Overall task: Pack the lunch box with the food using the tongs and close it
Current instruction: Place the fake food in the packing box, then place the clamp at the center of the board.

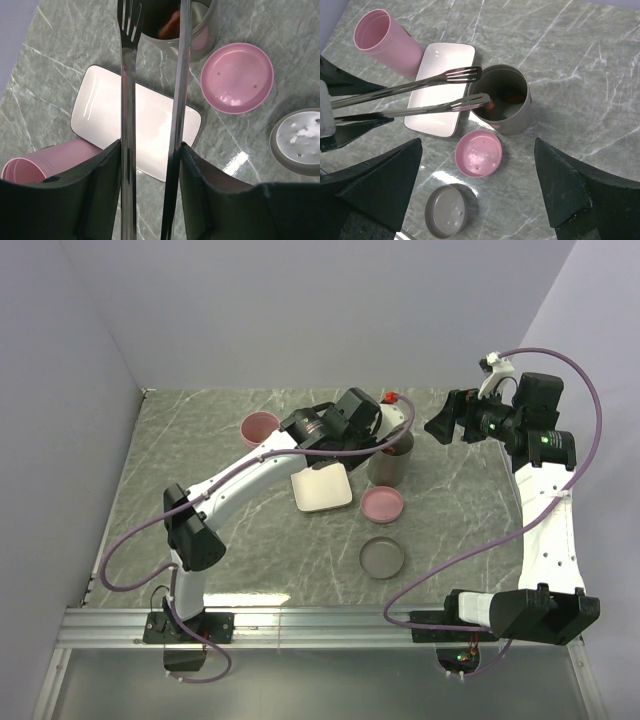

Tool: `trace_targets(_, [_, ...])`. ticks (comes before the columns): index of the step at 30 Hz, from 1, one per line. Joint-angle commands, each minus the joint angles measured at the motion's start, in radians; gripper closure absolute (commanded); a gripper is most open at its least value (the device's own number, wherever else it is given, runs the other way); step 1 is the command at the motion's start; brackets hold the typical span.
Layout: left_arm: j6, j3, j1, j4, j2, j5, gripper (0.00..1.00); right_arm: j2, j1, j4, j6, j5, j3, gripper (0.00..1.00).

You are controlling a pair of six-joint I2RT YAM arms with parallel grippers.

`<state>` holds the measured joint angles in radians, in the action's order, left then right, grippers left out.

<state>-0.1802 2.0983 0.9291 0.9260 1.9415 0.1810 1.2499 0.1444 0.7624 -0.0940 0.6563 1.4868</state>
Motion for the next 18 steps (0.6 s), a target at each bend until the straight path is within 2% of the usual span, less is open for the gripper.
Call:
trace_targets(1, [-0.015,0.034,-0.001,-0.053,0.002,0.012,0.49,0.006,0.007,-0.035,0.007,0.012,0.032,0.0])
trace_targets(11, [0.018,0.101,-0.05,-0.049,-0.022,0.034,0.48,0.005,0.007,-0.044,0.025,0.019,0.035,0.0])
trace_targets(14, [0.047,0.101,-0.105,-0.038,-0.067,0.034,0.48,0.013,0.007,-0.049,0.036,0.028,0.043,0.0])
trace_targets(17, [0.096,0.1,-0.203,-0.012,-0.117,-0.001,0.49,0.014,0.009,-0.052,0.042,0.039,0.046,0.0])
trace_targets(18, [0.11,0.088,-0.267,-0.01,-0.154,-0.03,0.49,0.016,0.009,-0.052,0.043,0.043,0.044,0.0])
